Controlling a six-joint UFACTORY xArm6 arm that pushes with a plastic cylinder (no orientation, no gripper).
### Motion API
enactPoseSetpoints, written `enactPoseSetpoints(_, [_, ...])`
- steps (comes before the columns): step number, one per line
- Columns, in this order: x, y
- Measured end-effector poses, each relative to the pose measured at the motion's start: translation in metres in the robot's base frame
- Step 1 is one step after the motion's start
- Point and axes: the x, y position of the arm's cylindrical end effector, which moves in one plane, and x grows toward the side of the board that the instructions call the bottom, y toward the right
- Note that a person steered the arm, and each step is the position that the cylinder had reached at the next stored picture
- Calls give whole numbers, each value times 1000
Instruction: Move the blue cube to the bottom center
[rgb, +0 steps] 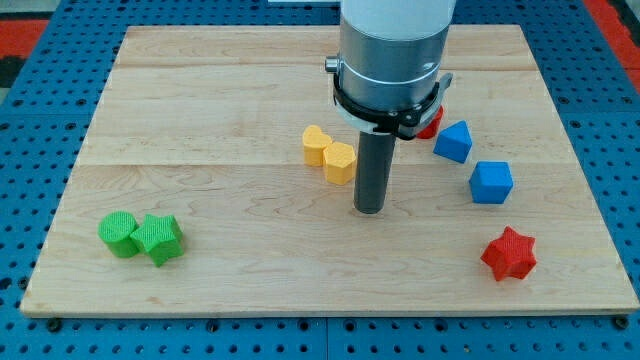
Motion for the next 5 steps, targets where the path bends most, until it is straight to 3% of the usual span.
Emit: enactPoseSetpoints(5, [9,125])
